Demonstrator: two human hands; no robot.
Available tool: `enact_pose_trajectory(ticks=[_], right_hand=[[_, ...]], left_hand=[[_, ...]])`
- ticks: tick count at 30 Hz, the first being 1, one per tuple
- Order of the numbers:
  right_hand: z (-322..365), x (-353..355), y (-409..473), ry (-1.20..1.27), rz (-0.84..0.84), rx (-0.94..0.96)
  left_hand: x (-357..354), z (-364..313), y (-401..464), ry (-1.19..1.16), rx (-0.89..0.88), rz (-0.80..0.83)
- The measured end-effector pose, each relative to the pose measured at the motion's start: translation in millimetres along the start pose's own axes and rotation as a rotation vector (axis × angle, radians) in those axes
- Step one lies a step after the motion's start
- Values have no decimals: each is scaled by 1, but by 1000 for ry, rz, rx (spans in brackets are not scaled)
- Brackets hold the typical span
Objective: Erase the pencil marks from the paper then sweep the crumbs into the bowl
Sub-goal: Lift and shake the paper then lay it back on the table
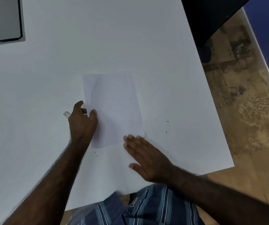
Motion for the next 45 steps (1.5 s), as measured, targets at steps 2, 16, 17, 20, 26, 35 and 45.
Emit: enact_pose_trajectory(ticks=[2,16,17,20,26,35,45], right_hand=[[13,-15,-18,-10,100,136],[-54,-4,-55,-226,-33,-27],[-67,5,-58,-237,-58,-81],[-93,32,-67,-247,-120,-147],[-148,90,-40,-233,-287,-207],[-233,115,17,-313,-207,-510],[-186,95,-15,-241,-65,-344]], left_hand=[[0,-3,-4,23,-31,-12],[-17,11,-94,302,-421,46],[-19,13,-103,315,-459,49],[-28,17,-125,348,-561,74],[-79,-6,-153,450,-849,316],[-93,-10,-124,636,-830,461],[-60,11,-127,626,-862,415]])
Point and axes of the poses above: each hand's wrist, its own y-axis towards the middle knuckle, its own x-axis out of the back of the hand, z = x × y, the point moved 8 cm from there along y, towards the middle knuckle, and after that the axes turned 1 degree about -x, right-handed, at the moved point
